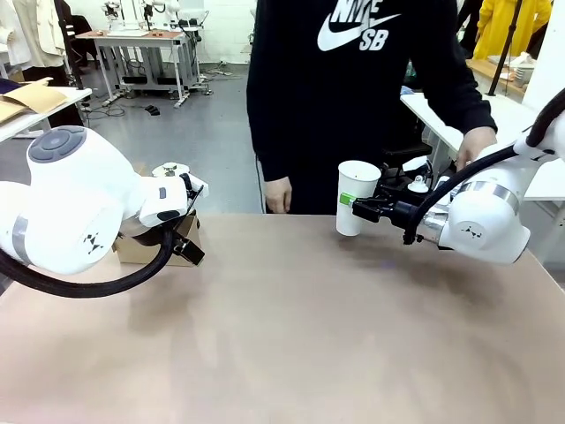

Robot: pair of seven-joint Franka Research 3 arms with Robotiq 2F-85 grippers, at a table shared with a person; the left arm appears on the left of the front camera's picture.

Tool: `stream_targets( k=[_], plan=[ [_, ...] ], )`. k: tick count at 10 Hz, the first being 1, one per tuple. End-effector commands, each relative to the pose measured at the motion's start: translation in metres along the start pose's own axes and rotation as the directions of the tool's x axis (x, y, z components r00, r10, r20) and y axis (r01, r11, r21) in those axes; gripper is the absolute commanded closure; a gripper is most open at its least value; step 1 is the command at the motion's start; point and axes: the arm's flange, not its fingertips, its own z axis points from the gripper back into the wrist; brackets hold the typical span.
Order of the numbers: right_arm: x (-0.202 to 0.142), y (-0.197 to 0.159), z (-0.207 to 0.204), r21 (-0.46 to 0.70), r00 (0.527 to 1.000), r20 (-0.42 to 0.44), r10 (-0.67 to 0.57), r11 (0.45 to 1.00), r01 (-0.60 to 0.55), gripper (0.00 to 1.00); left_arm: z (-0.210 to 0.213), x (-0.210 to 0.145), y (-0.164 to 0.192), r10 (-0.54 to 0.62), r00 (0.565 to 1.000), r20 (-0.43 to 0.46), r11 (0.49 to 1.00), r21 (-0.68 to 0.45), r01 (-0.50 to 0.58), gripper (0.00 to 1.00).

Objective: Pour a drink into a cup and package it in a carrier.
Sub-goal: When a person places the Paper Cup Lid on the 600 ml Paper Cup , lift the 600 ml Paper Cup.

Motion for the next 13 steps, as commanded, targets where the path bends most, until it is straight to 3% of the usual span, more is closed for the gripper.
stream_targets(
  k=[1, 13],
  plan=[
    [0.0017, 0.0034, -0.0006, -0.005, 1.000, 0.010, 0.008, 1.000, -0.008, 0.20, 0.0003, -0.0003, 0.0007, 0.002, 1.000, 0.001, 1.000, -0.001, -0.002, 0.00],
    [0.0017, 0.0034, -0.0006, -0.005, 1.000, 0.010, 0.008, 1.000, -0.008, 0.20, 0.0003, -0.0003, 0.0007, 0.002, 1.000, 0.001, 1.000, -0.001, -0.002, 0.00]
  ],
)
